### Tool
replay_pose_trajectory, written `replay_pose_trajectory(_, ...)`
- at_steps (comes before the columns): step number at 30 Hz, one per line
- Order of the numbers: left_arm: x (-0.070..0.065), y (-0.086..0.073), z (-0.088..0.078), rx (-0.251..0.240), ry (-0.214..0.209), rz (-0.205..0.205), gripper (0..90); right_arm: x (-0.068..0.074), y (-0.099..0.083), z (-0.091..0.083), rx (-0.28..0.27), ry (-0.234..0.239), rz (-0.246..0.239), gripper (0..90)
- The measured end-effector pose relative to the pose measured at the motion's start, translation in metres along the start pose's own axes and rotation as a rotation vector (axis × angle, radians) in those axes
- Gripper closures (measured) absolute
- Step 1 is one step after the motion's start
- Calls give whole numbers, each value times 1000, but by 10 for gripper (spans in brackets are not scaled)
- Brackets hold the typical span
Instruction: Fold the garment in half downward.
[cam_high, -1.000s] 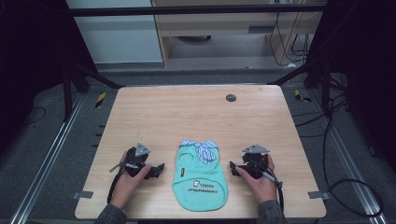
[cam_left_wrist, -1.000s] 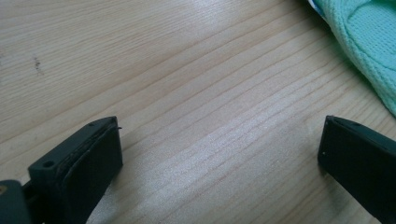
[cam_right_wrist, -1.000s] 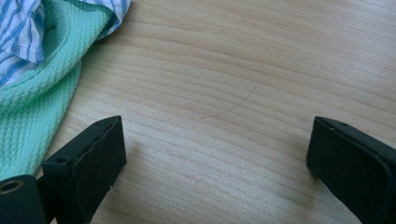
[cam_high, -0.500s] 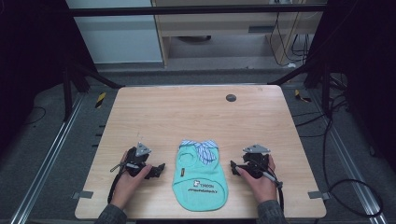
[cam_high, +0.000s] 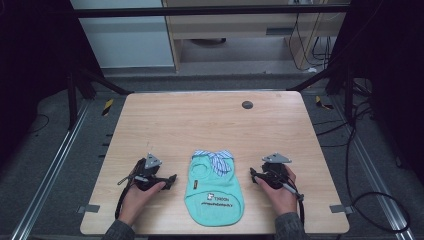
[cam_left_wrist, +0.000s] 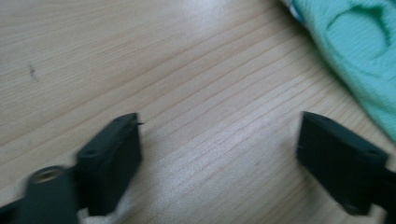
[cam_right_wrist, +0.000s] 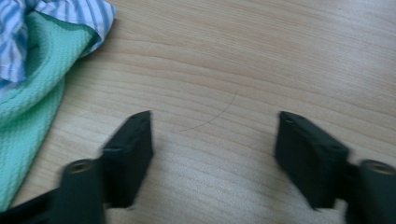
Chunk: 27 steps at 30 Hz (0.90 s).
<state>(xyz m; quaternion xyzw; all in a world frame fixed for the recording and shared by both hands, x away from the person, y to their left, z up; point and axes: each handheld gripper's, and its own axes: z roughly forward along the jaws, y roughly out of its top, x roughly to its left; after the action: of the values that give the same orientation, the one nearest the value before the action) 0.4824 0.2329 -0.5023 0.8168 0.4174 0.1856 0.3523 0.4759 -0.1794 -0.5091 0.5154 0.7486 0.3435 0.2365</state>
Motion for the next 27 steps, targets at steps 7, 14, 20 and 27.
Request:
replay_pose_trajectory(7,-7,32,-11,-74,-28,34,427,16,19,-10,-27,68,-97,655)
replay_pose_trajectory(14,-6,73,3,-38,-90,52,568,34,45,1,6,119,-156,756)
replay_pose_trajectory(20,-9,106,31,6,-123,51,635,44,72,23,30,163,-159,770)
replay_pose_trajectory(27,-16,123,59,55,-105,59,586,44,90,46,63,156,-148,648)
